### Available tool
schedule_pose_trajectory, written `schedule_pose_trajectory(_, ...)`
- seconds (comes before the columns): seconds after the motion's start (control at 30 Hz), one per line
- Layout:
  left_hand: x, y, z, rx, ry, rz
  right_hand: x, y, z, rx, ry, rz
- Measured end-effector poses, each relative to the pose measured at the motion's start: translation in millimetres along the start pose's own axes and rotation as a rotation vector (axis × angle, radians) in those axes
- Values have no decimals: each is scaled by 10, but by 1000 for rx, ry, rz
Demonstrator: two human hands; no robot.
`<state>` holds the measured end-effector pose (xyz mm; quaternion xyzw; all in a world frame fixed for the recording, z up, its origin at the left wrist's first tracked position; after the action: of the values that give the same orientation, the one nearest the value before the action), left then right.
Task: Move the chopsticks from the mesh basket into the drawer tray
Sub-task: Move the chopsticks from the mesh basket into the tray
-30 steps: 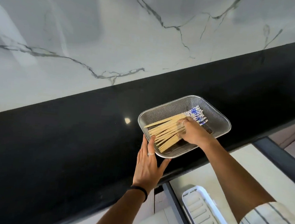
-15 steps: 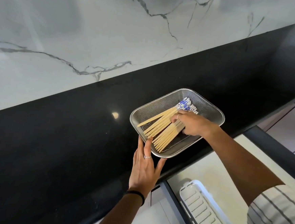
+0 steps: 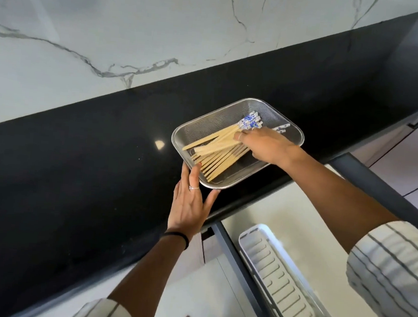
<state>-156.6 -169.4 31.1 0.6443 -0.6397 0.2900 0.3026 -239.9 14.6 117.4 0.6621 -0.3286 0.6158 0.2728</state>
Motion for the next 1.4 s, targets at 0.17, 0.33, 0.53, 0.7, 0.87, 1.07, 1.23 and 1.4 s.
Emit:
schedule_pose_trajectory(0.17, -7, 3, -5, -10, 11, -5, 373, -308, 43, -131, 120, -140)
schedule_pose_trajectory(0.33, 2, -14, -22, -18, 3, -4, 604, -997, 177, -261, 505, -363)
schedule_pose_trajectory(0.53, 23, -9, -55, -27, -8, -2, 15, -1737, 453, -420, 1072, -299)
schedule_pose_trajectory(0.7, 23, -16, -56, -36, -13, -1, -1058, -2015, 894, -553, 1267, 54)
schedule_pose_trajectory(0.87, 10, -13, -55, -46, -9, -7, -1817, -2139, 1240, -639, 1244, 252)
schedule_pose_trajectory(1.07, -6, 10, -57, -68, -5, -5, -2301, -2111, 1308, -713, 1190, 352)
schedule_pose_trajectory(1.23, -25, 20, -36, -82, 15, -7, -2425, -2063, 1311, -706, 989, 359)
schedule_pose_trajectory(1.4, -41, 31, -7, -81, 17, -13, -2446, -2141, 1365, -726, 1031, 251)
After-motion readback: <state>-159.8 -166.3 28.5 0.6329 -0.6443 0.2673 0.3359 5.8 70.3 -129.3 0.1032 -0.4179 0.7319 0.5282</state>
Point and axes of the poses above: each hand's wrist, its own y-axis towards the middle knuckle, its own x-axis out of the back of the hand, z = x × y, the point moved 5 cm from there along y, towards the middle knuckle, and after that the axes turned 14 degrees about x, right-handed, at the moved point
